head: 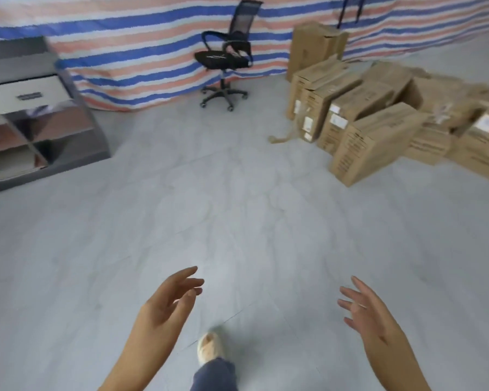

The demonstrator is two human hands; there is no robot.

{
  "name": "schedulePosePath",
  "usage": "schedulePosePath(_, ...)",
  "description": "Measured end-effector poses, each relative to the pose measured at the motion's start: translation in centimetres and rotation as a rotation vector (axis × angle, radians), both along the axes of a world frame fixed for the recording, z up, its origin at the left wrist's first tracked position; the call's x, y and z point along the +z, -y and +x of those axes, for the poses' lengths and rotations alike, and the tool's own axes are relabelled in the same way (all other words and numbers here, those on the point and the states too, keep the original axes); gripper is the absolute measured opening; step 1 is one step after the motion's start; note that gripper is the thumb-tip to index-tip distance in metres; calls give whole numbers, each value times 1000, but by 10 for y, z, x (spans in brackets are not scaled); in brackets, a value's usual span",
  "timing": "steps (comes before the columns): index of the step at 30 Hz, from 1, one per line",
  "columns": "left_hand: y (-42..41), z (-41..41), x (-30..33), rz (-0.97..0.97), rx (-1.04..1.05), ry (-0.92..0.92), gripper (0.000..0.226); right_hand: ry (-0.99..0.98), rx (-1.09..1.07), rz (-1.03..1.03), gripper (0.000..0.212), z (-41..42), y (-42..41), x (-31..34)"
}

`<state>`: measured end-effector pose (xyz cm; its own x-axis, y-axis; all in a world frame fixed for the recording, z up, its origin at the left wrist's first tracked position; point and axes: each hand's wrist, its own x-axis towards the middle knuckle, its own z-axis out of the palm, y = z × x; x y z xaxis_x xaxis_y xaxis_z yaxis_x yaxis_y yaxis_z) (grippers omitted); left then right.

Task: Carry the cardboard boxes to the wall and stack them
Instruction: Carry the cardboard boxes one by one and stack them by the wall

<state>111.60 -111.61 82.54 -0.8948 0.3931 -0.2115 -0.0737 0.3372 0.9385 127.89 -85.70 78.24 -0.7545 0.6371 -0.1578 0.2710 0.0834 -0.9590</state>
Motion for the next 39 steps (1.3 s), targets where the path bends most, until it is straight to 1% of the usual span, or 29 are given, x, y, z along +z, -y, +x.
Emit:
schedulePosePath(2,-26,-20,-3,-14,-54,2,33,8,-72,8,62,-9,-14,-9)
schedulePosePath(3,-40,-31,-5,-16,-72,4,34,11,-92,3,52,-15,-21,-11)
schedulePosePath(4,-54,-44,-8,-15,-87,6,34,12,-107,-6,36,-23,-28,-11)
schedulePosePath(5,-69,-58,-12,-19,-104,8,35,17,-110,-7,29,-33,-39,-13)
schedulePosePath(7,-101,-90,-18,-19,-141,0,38,29,-150,31,54,-54,-65,-19)
schedulePosePath(8,-118,-108,-19,-16,-159,-8,42,33,-183,43,54,-68,-78,-18)
schedulePosePath(10,-151,-147,-16,-13,-198,-26,49,19,-258,41,29,-97,-106,-9)
schedulePosePath(11,-166,-167,-13,-15,-217,-32,51,-2,-279,31,34,-111,-123,-4)
schedulePosePath(12,-182,-186,-9,-10,-235,-37,52,-25,-316,52,50,-123,-140,-3)
schedulePosePath(13,-198,-205,-4,-4,-245,-41,51,-35,-350,65,60,-135,-156,0)
schedulePosePath(16,-246,-258,1,25,-273,-53,41,-70,-429,59,68,-167,-195,12)
schedulePosePath(19,-288,-300,1,38,-302,-58,35,-122,-519,16,86,-188,-225,16)
schedulePosePath(21,-319,-325,1,48,-319,-47,35,-116,-571,-14,93,-201,-243,18)
schedulePosePath(25,-382,-365,-6,44,-355,-11,34,-102,-660,-81,100,-228,-285,11)
schedulePosePath(29,-454,-397,-17,67,-357,-19,34,-103,-691,-141,105,-259,-352,-1)
schedulePosePath(34,-563,-438,-23,138,-296,1,32,-121,-683,-148,107,-301,-473,-4)
schedulePosePath(37,-634,-458,-14,181,-257,-9,30,-124,-658,-104,104,-326,-549,10)
schedulePosePath(39,-675,-471,-14,184,-278,-16,32,-110,-653,-62,99,-339,-594,16)
